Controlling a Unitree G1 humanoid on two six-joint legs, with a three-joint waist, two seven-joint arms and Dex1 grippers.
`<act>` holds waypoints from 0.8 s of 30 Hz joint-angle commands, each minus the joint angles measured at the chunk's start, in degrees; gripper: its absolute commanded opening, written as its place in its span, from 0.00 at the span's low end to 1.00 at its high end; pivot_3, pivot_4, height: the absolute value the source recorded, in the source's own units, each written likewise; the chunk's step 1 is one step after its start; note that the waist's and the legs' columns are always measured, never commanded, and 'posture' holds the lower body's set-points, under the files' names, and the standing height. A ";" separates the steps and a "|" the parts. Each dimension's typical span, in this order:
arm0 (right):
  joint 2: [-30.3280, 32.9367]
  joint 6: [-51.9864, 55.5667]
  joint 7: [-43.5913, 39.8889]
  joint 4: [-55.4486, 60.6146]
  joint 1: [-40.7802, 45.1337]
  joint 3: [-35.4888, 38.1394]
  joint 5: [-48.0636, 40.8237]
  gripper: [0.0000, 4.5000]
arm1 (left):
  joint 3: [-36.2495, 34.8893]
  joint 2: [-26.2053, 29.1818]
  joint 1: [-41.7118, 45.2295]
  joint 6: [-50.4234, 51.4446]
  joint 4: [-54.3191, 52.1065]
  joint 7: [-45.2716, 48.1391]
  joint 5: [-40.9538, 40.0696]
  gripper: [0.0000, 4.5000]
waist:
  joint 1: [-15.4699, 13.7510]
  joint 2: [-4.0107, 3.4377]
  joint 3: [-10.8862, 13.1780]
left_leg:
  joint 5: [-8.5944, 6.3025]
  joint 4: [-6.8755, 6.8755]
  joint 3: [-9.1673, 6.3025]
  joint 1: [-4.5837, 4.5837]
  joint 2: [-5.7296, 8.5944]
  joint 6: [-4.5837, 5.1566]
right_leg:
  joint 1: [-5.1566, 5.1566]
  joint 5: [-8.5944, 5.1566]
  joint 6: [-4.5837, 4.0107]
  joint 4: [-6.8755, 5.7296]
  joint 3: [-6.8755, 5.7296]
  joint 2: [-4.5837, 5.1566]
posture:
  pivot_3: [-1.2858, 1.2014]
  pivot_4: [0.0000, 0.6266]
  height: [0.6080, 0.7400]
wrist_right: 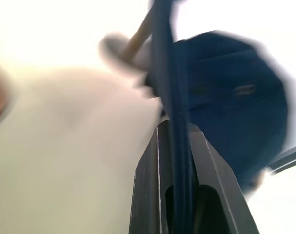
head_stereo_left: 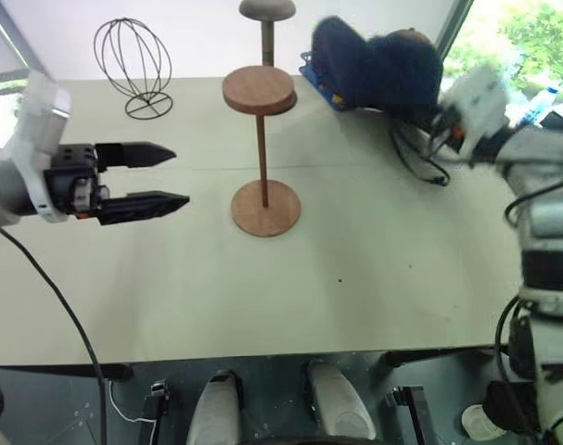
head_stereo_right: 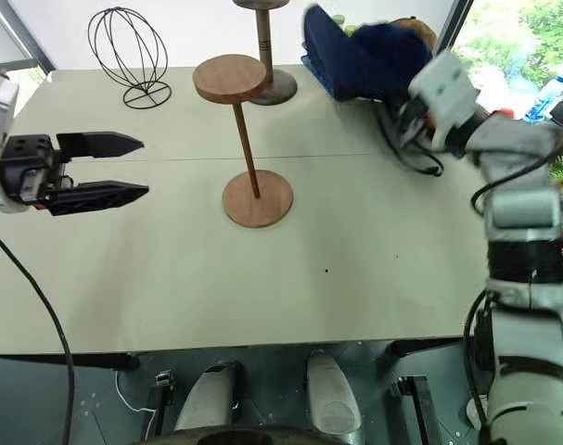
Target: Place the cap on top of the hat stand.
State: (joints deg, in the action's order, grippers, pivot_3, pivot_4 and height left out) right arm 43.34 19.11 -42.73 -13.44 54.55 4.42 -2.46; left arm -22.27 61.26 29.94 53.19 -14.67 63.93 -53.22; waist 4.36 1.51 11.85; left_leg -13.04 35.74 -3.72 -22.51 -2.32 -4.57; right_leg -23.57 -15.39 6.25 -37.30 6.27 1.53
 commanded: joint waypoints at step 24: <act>-16.51 -32.53 0.72 -46.16 47.76 -8.26 7.51 0.01 | -17.57 2.63 -10.35 1.40 -3.12 -7.81 -5.15 1.00 | 1.75 -0.08 0.05 | 0.02 -0.46 -0.03 -0.89 -0.01 -0.02 | -1.19 0.14 0.20 -0.24 -0.06 0.02 | 0.52 0.24 1.00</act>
State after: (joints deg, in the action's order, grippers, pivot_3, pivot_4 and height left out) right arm 26.44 -11.17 -41.38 -63.27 99.89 -5.81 7.07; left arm -36.24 63.14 19.66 54.38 -17.19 56.75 -57.04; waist 6.10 1.43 11.90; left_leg -13.02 35.27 -3.75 -23.40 -2.32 -4.59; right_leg -24.76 -15.25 6.45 -37.54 6.21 1.56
